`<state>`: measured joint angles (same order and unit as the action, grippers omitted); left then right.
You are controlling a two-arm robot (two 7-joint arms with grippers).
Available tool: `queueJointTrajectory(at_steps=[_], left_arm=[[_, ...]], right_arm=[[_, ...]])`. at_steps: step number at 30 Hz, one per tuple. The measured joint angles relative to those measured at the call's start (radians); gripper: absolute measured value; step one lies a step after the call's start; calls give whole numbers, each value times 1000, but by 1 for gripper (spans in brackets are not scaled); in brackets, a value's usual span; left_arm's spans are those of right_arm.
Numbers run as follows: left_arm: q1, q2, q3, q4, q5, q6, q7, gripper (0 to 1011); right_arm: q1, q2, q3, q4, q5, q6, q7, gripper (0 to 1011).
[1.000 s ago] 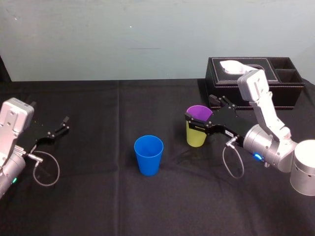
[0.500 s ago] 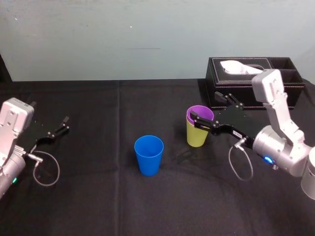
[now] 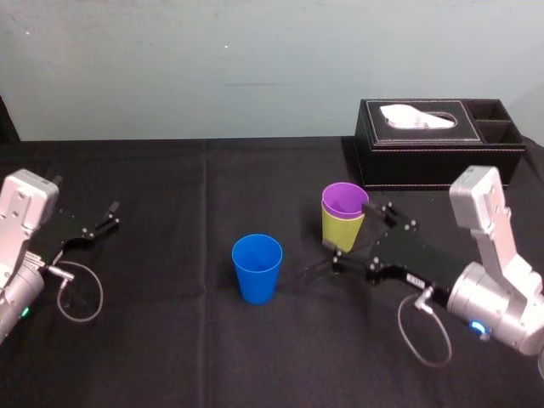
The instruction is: Stack the three plastic cups sequentially using one hand.
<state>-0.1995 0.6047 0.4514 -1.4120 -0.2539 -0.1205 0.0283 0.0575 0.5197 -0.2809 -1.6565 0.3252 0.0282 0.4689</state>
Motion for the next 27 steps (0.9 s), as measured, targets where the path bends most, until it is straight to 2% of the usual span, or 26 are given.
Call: queueJointTrajectory(at_steps=[10, 19, 27], left_arm=[[0, 0, 0, 0, 0, 0, 0, 1010], [0, 0, 0, 0, 0, 0, 0, 1010], [0, 0, 0, 0, 0, 0, 0, 1010]], right_arm=[[-28, 11, -53, 6, 14, -24, 30, 1004], [4, -14, -116, 67, -7, -24, 34, 1004], [34, -35, -145, 122, -28, -23, 30, 1004]])
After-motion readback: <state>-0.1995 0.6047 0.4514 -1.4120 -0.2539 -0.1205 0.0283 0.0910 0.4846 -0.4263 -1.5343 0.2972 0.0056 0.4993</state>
